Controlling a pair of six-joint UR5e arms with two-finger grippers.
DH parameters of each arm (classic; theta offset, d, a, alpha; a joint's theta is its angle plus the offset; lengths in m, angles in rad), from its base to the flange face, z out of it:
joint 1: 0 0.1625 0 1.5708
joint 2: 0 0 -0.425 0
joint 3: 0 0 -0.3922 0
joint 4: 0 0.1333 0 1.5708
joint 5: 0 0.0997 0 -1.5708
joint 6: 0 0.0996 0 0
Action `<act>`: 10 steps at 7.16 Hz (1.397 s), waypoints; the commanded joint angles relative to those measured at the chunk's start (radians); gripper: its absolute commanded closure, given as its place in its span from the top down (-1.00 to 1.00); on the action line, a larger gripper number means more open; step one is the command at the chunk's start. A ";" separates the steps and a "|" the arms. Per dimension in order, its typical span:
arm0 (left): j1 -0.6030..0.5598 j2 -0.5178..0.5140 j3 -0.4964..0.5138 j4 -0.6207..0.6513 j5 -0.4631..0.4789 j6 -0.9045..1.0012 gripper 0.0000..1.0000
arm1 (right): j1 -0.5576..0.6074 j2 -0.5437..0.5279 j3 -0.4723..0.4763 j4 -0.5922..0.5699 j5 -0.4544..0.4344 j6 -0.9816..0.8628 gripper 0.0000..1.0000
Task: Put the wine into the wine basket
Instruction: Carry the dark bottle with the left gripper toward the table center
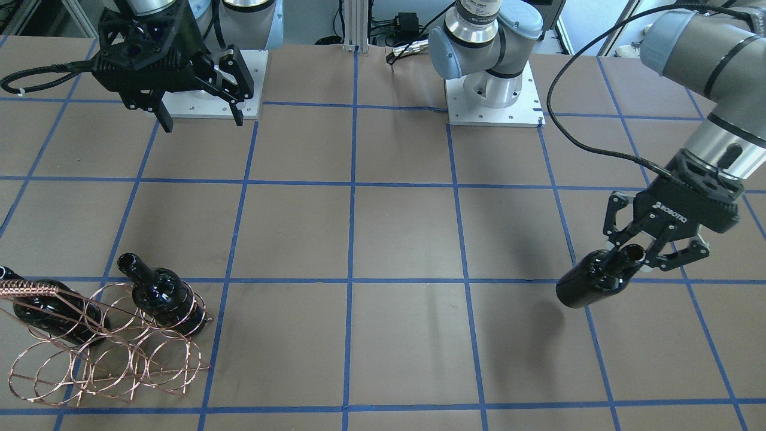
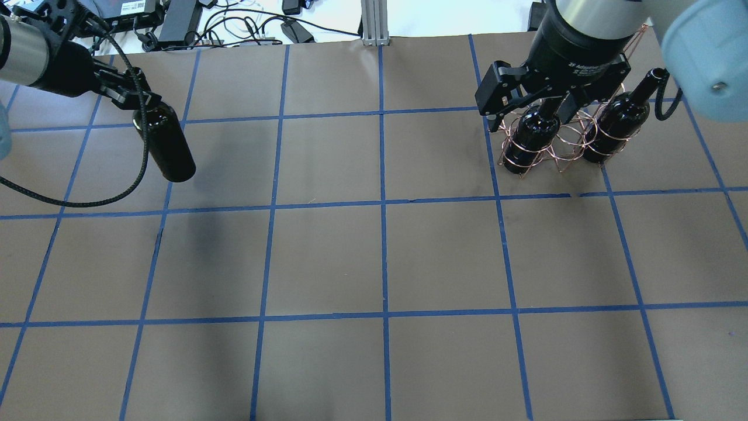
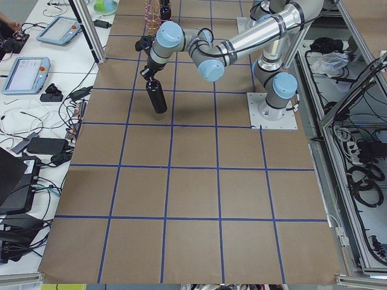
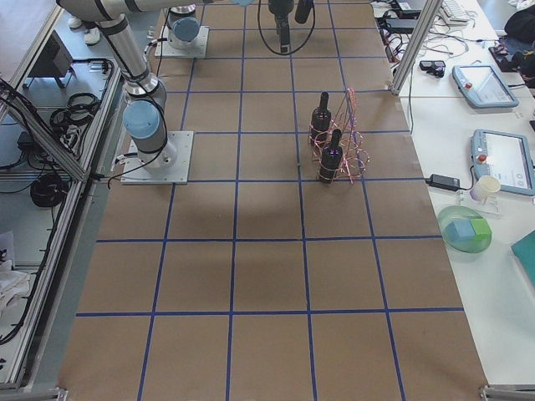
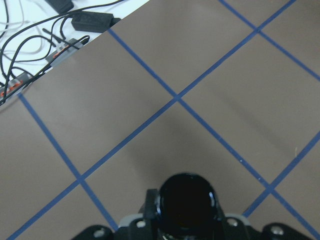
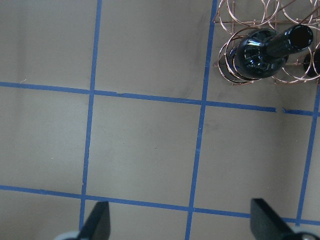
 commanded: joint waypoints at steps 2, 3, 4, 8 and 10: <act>-0.045 0.057 -0.122 -0.007 -0.157 0.166 -1.00 | 0.000 0.001 0.000 0.000 -0.001 0.000 1.00; -0.063 0.072 -0.147 -0.040 -0.200 0.167 -1.00 | 0.000 0.000 0.000 0.002 -0.001 0.003 1.00; -0.086 0.072 -0.149 -0.130 -0.210 0.194 -1.00 | 0.000 0.001 0.000 0.002 -0.001 0.003 1.00; -0.106 0.030 -0.153 -0.151 -0.259 0.251 -1.00 | 0.000 0.001 0.003 0.002 -0.003 0.000 1.00; -0.106 -0.009 -0.153 -0.151 -0.263 0.341 -1.00 | 0.000 0.003 0.003 0.003 -0.006 0.000 1.00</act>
